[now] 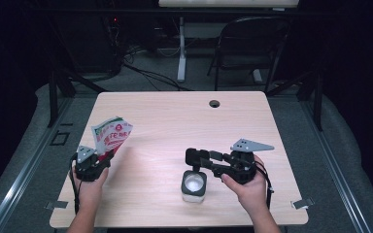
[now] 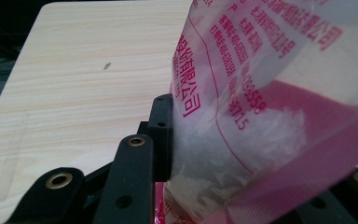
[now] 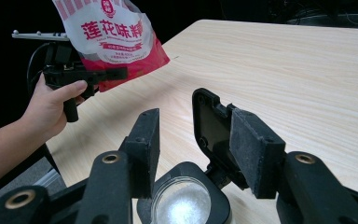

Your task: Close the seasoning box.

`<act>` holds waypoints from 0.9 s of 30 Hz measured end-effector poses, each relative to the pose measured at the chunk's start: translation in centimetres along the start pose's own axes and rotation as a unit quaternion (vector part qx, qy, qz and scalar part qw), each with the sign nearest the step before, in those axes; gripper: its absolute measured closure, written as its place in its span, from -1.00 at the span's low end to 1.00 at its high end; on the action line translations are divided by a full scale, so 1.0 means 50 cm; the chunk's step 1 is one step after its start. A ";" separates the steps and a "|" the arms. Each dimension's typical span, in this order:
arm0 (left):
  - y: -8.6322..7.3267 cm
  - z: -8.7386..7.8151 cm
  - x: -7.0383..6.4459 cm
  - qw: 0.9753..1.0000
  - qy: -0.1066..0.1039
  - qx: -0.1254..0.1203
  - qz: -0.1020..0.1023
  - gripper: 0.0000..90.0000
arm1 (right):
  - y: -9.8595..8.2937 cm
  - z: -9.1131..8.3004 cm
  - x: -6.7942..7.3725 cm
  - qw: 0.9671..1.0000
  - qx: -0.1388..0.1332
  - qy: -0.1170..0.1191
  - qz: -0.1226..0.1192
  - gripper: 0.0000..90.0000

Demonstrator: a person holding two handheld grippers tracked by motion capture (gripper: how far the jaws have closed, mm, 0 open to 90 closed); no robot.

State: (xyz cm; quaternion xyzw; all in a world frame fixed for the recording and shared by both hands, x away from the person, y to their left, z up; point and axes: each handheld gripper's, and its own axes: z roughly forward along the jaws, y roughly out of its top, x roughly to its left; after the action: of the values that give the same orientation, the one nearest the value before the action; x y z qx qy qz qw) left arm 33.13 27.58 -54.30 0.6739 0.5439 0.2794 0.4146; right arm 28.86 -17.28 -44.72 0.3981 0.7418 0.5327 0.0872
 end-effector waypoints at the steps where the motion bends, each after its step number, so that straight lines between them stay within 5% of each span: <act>1: -0.001 0.000 0.003 1.000 0.004 0.000 -0.002 0.56 | 0.000 0.000 0.000 1.000 -0.001 0.000 0.000 0.17; 8: -0.013 0.007 0.027 0.999 0.040 0.016 -0.004 0.56 | -0.001 0.002 0.000 1.000 0.002 0.000 0.000 0.17; 13: -0.021 0.011 0.042 0.998 0.054 0.020 -0.024 0.56 | -0.002 0.004 -0.001 1.000 0.003 0.000 0.002 0.17; 27: -0.043 0.023 0.074 0.994 0.064 0.039 -0.085 0.55 | -0.005 0.010 -0.002 1.000 0.008 0.001 0.002 0.17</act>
State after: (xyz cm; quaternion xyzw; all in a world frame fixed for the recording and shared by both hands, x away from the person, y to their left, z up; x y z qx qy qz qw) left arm 33.96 31.01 -57.01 0.6216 0.6352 0.2646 0.3743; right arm 29.08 -17.04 -45.20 0.3998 0.7450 0.5276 0.0818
